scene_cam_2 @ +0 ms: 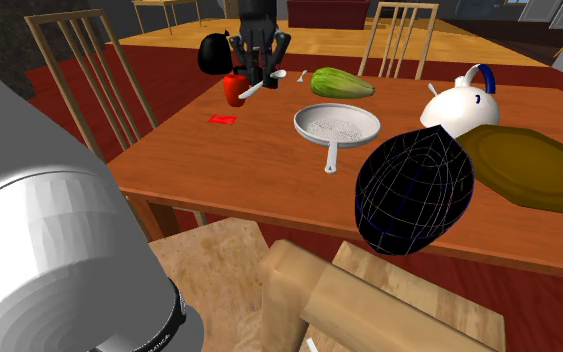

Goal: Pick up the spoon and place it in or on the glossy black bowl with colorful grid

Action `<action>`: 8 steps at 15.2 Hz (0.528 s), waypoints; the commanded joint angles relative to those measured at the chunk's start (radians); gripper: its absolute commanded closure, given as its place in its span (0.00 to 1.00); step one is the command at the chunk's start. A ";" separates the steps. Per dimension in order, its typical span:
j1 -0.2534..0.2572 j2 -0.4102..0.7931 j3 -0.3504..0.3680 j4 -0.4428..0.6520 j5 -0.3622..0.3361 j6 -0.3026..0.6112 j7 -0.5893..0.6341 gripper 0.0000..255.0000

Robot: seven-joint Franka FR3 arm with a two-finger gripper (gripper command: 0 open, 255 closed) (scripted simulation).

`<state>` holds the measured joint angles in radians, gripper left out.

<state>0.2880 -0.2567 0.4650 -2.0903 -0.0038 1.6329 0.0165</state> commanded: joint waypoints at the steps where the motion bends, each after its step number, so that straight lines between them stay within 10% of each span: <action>1: -0.015 -0.009 -0.024 -0.006 -0.010 0.000 -0.037 1.00; 8: -0.087 -0.020 -0.135 -0.027 -0.071 0.025 -0.203 1.00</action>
<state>0.2099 -0.2820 0.3427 -2.1192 -0.0657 1.6528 -0.1665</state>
